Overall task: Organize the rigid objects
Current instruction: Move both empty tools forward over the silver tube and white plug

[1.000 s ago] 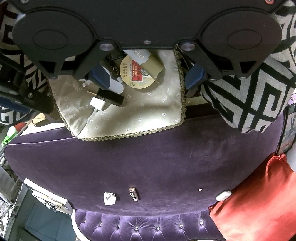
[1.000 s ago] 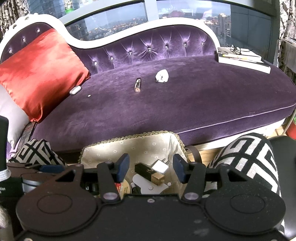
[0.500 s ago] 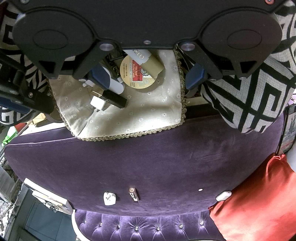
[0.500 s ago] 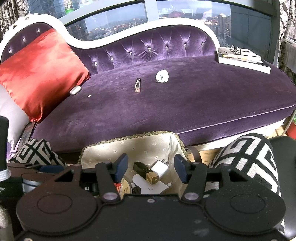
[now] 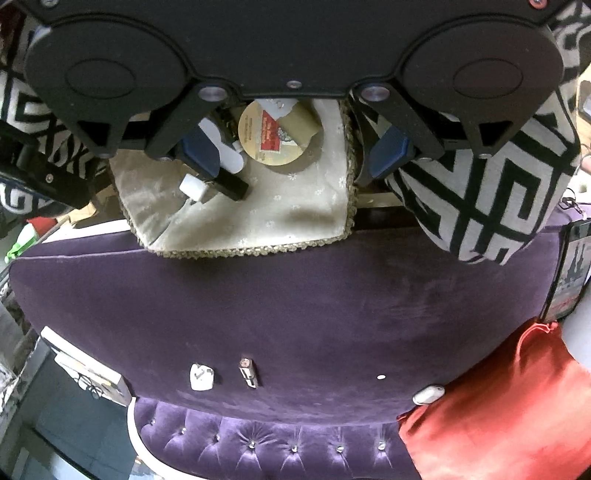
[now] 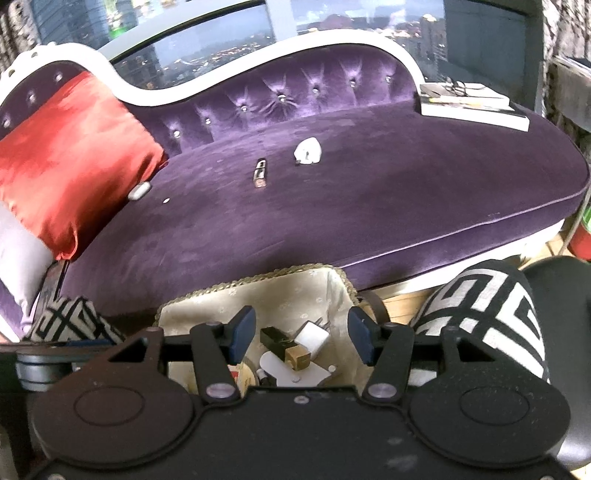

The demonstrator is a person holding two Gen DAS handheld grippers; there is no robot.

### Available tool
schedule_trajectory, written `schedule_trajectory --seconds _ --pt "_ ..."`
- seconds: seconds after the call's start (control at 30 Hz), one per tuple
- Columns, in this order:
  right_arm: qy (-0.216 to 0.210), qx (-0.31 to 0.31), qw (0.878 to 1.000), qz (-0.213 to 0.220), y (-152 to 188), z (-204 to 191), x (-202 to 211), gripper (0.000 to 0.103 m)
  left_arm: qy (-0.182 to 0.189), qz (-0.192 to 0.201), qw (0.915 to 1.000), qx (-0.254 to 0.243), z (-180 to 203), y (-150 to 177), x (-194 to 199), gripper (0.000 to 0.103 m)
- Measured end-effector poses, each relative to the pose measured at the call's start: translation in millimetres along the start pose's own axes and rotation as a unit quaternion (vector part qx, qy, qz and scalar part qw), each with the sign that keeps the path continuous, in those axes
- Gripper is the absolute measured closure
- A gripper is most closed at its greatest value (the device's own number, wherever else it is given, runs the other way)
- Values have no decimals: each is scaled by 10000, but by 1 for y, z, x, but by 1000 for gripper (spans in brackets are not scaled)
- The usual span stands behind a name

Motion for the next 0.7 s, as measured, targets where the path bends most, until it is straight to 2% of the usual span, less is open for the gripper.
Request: schedule_trajectory --seconds 0.13,0.37,0.7 --pt "-27 -47 10000 -59 -11 3 -2 48 55 -53 10000 10 0 -14 -1 18" --pt "341 426 9982 264 -40 1 -7 48 -7 53 9999 -154 7 -55 -6 18" --pt "650 454 9963 320 -89 11 -49 48 -211 165 9987 -423 24 -114 -34 18"
Point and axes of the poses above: each gripper's, at about its wrist camera, not at the fingertips, and x roughly against the way its jaws point, z to its right, y to its underside, the point moved 3 cm from there along -x, roughly the way its jaws point, and after that the axes turned 6 degrees about -z, right-handed, at the moved point
